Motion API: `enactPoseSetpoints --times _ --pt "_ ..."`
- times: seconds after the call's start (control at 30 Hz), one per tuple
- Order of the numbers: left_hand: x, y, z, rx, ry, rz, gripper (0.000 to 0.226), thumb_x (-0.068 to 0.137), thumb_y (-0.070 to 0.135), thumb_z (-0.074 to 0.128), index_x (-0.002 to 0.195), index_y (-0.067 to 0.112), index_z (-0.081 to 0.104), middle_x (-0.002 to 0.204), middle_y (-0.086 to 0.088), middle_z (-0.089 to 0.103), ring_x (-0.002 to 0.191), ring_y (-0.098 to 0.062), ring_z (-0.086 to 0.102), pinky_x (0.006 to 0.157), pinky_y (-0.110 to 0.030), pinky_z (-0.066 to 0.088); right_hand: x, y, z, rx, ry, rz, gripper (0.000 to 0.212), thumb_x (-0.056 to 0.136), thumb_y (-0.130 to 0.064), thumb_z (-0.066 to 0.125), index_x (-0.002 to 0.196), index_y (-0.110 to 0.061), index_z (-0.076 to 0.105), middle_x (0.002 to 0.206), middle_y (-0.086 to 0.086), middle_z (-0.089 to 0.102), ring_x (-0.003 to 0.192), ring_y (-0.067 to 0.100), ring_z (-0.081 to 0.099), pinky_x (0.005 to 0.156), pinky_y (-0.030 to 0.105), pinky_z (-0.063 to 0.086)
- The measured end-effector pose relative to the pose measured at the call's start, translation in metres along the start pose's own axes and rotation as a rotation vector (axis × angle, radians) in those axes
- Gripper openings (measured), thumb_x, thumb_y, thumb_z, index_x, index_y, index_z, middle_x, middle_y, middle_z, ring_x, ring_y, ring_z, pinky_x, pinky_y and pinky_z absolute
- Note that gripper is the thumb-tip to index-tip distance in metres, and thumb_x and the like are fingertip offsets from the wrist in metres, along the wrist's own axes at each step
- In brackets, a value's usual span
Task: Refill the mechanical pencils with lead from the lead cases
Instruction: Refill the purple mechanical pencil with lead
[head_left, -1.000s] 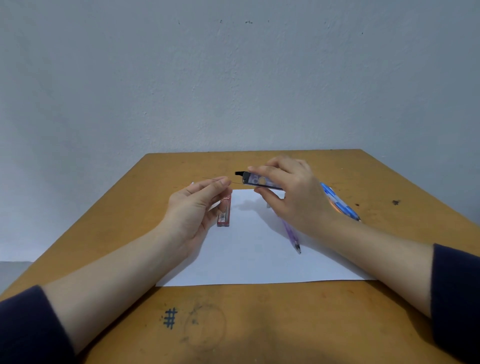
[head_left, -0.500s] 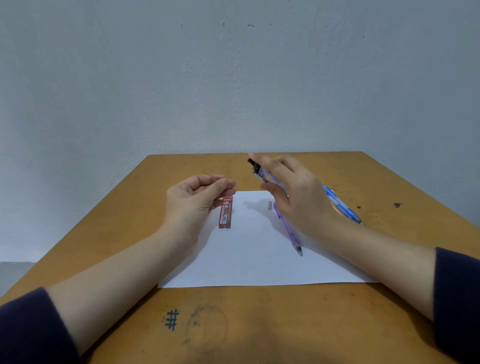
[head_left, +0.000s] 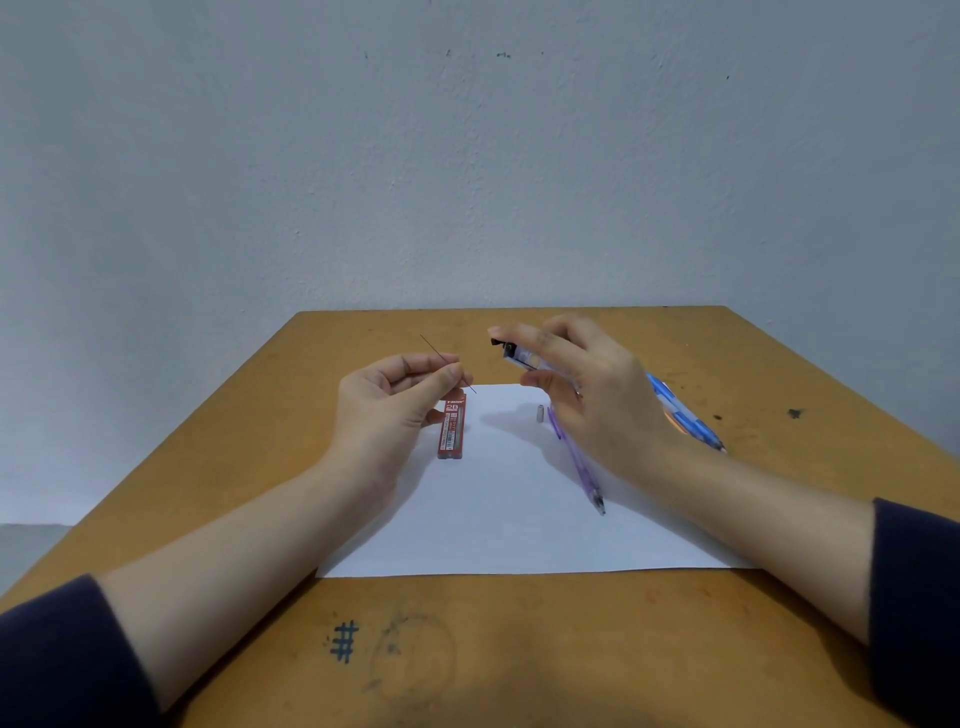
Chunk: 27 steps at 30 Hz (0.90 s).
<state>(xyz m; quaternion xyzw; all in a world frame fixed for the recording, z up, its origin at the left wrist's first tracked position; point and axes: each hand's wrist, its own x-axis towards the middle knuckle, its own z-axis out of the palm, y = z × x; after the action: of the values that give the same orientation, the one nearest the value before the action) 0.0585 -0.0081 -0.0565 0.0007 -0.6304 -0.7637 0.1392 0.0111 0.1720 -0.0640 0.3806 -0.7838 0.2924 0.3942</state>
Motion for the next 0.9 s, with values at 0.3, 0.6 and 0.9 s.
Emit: enactPoseSetpoints --times 0.3,0.6,0.9 --pt "0.0 -0.001 0.0 0.03 0.03 0.0 0.004 0.081 0.004 0.071 0.084 0.007 0.07 0.075 -0.008 0.074 0.067 -0.01 0.067 0.055 -0.015 0.049 -0.001 -0.007 -0.001 0.021 0.021 -0.032 0.039 0.085 0.002 0.062 0.12 -0.014 0.064 0.091 0.006 0.06 0.08 0.007 0.054 0.072 0.018 0.05" --pt "-0.001 0.003 0.0 0.097 0.039 0.018 0.004 0.083 0.007 0.069 0.085 0.011 0.07 0.078 -0.005 0.074 0.072 -0.011 0.07 0.072 -0.027 0.055 0.007 -0.038 -0.011 0.465 -0.036 0.551 0.028 0.086 -0.003 0.066 0.09 -0.031 0.068 0.089 -0.004 0.071 0.079 0.014 0.068 0.073 0.038 0.059" --pt "0.0 0.006 -0.003 0.12 0.067 0.011 0.003 0.083 0.011 0.069 0.086 0.012 0.071 0.079 -0.005 0.074 0.078 -0.017 0.07 0.072 -0.03 0.058 0.005 -0.043 -0.009 0.29 -0.433 0.702 0.061 0.07 -0.004 0.08 0.125 -0.022 0.061 0.095 -0.014 0.063 0.079 -0.006 0.059 0.068 0.002 0.044"
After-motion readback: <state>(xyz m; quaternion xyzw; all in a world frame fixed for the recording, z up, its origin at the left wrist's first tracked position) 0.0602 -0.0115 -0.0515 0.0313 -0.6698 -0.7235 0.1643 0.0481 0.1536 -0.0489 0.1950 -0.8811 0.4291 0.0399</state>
